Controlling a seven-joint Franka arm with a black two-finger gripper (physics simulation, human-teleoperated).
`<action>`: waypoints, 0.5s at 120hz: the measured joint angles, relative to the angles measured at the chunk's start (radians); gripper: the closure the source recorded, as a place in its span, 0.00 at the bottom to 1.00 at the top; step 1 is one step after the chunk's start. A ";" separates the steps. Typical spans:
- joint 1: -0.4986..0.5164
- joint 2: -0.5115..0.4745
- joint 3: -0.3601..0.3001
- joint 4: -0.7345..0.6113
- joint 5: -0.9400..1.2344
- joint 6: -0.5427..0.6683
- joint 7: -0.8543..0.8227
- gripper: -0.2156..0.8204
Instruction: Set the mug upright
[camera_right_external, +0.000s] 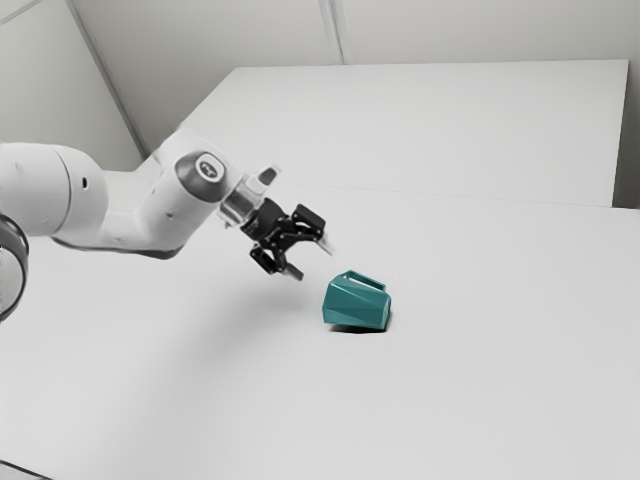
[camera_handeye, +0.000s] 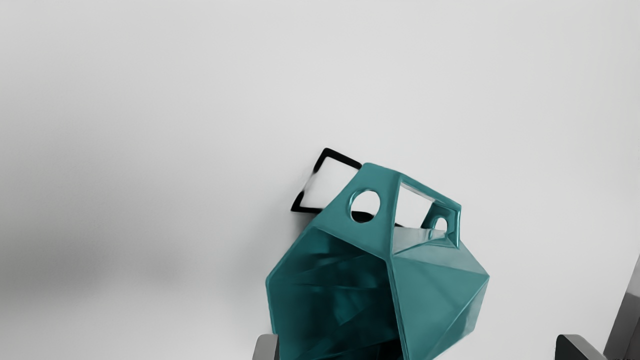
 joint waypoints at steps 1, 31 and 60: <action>0.000 0.004 0.000 0.000 -0.005 0.002 0.004 0.21; -0.003 0.037 -0.004 -0.007 -0.112 -0.031 0.119 0.21; -0.013 0.075 -0.012 -0.013 -0.199 -0.068 0.221 0.21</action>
